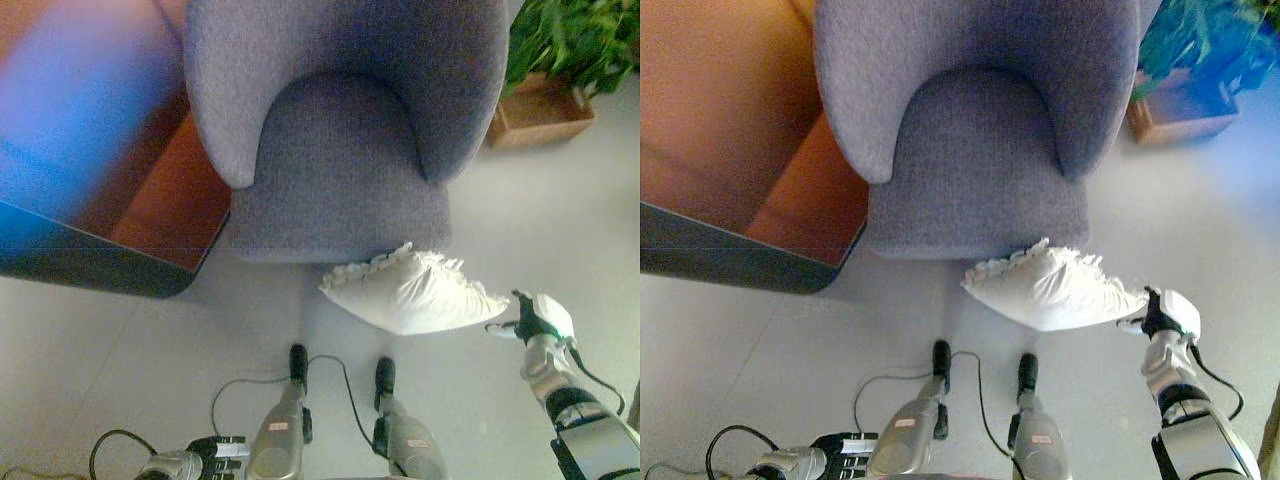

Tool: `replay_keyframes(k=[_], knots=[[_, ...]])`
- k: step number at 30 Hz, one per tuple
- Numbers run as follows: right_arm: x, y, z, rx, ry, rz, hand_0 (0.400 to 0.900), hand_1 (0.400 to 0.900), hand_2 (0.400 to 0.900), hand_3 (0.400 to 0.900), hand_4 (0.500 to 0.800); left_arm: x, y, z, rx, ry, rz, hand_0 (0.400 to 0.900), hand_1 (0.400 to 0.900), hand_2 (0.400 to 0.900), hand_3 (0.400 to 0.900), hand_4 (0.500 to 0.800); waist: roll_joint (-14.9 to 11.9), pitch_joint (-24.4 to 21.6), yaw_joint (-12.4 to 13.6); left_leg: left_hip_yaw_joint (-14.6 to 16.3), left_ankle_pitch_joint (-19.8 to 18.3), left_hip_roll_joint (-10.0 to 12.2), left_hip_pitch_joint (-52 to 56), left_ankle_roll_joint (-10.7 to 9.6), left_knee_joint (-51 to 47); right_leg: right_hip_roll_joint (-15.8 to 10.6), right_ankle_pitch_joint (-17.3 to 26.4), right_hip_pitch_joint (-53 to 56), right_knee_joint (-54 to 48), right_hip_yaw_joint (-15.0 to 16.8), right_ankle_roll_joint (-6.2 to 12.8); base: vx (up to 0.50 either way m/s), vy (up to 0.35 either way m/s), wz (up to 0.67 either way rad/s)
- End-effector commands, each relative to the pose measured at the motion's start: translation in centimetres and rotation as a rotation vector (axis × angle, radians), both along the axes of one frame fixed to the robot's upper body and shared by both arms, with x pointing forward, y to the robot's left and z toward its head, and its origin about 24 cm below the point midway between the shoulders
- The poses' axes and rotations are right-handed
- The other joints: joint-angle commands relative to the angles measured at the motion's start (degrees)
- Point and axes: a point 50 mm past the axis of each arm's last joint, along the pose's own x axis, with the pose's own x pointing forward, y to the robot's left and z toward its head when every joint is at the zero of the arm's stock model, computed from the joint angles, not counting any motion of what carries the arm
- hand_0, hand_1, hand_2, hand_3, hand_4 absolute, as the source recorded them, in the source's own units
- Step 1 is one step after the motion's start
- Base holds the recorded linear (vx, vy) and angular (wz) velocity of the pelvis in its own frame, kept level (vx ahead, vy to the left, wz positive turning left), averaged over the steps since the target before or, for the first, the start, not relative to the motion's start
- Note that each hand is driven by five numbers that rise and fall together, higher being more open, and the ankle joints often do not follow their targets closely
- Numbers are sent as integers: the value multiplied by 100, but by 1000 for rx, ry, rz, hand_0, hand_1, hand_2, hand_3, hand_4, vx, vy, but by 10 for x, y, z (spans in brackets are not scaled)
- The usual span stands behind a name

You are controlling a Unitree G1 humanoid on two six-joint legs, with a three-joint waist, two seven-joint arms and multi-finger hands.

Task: Pick up the pillow and put it on the sofa.

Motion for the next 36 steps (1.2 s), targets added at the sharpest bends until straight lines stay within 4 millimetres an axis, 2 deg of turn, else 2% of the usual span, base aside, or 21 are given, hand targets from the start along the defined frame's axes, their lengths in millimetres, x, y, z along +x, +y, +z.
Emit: replay_keyframes(k=[1, 11, 17, 24, 31, 36], knots=[[15, -27, 52, -96, -151, -34, 900, 900, 900, 900, 800, -8, 3, -2, 1, 67, 25, 900, 900, 900, 900, 800, -145, 82, 52, -188, -429, -297, -287, 120, 304, 127, -473, -758, 1085, -131, -87, -63, 38, 4], [56, -18, 122, -68, -320, 41, 900, 900, 900, 900, 800, 8, -9, 0, -21, 29, 34, 900, 900, 900, 900, 800, 21, 420, 143, -139, -309, -435, -1154, 145, 553, -51, -429, -1714, 1476, -113, 8, -65, 65, 0], [70, -10, 159, -75, -406, 85, 900, 900, 900, 900, 800, 16, -15, 1, -40, 3, 51, 900, 900, 900, 900, 800, 170, 543, 155, -104, -254, -478, -1476, 142, 597, -85, -433, -2081, 1603, -69, 23, -28, 77, -1], [86, 8, 205, -44, -498, 172, 900, 900, 900, 900, 800, 19, -23, 1, -59, -19, 39, 900, 900, 900, 900, 800, 346, 639, 168, -114, -206, -521, -1823, 98, 696, -121, -468, -2469, 1767, -29, 18, -30, 62, 0], [96, 27, 220, 12, -509, 262, 900, 900, 900, 900, 800, 25, -28, 2, -69, -50, 20, 900, 900, 900, 900, 800, 435, 639, 212, -161, -199, -538, -1967, 102, 710, -103, -506, -2644, 1826, -30, -13, -13, 19, 4], [98, 32, 235, 6, -529, 291, 900, 900, 900, 900, 800, 24, -29, 2, -75, -57, 5, 900, 900, 900, 900, 800, 483, 639, 259, -187, -168, -545, -2070, 84, 746, -135, -492, -2739, 1846, -70, -13, -1, -3, 6]])
